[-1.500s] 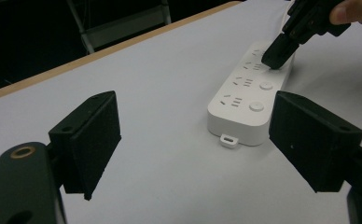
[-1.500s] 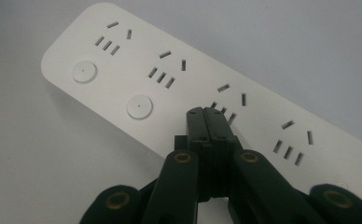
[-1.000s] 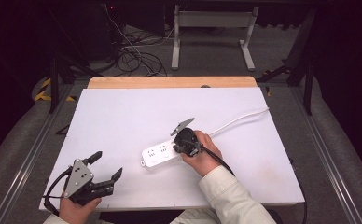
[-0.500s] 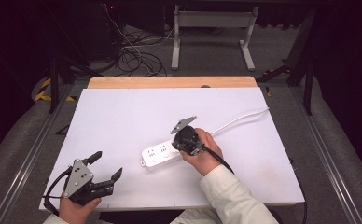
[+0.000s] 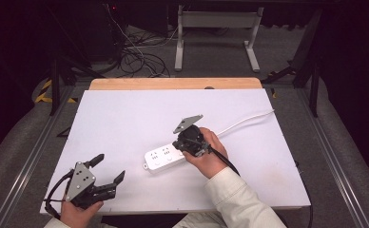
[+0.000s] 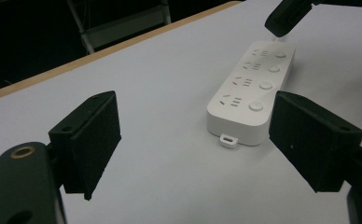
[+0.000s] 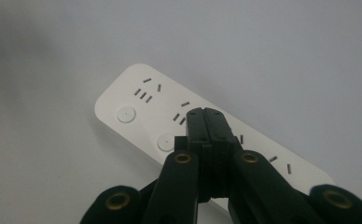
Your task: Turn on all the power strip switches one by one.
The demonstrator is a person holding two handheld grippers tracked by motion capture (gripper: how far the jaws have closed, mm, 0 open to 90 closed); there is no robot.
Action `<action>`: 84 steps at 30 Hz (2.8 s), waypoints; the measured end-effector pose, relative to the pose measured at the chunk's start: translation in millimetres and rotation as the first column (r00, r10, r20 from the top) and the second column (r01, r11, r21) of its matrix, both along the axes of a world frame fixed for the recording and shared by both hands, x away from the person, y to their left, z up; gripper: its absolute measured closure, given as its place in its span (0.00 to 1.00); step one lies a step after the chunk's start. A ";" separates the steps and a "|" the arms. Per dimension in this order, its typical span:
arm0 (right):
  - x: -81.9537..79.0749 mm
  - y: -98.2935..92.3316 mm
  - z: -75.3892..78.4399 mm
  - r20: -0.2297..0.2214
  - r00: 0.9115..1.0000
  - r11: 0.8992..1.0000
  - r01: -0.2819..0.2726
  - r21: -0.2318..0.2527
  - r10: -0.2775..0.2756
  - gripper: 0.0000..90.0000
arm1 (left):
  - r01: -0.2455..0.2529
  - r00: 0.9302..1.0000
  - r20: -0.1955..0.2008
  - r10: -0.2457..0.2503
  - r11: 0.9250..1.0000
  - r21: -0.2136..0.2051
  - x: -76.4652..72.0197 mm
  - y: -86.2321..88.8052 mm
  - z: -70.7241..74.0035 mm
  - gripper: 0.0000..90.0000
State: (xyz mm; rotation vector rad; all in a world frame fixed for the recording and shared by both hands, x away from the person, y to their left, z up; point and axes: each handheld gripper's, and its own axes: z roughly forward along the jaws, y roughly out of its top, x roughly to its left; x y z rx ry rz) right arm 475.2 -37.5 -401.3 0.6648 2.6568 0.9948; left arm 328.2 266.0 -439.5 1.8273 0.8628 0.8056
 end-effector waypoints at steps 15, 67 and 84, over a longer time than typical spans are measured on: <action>0.5 23.0 -19.8 -0.044 0.997 0.998 -0.061 -0.020 0.060 1.00 | 0.001 1.000 -0.005 -0.001 1.000 -0.013 -0.7 0.1 -0.1 0.19; -4.0 41.4 -40.4 -0.050 0.997 0.984 -0.065 -0.164 0.057 1.00 | 0.003 1.000 -0.010 -0.003 1.000 -0.007 -0.6 -0.4 -0.5 0.19; -11.8 36.0 -5.4 0.005 0.993 0.993 -0.115 -0.039 0.115 1.00 | 0.005 1.000 -0.003 -0.005 1.000 -0.014 -1.2 0.7 0.3 0.19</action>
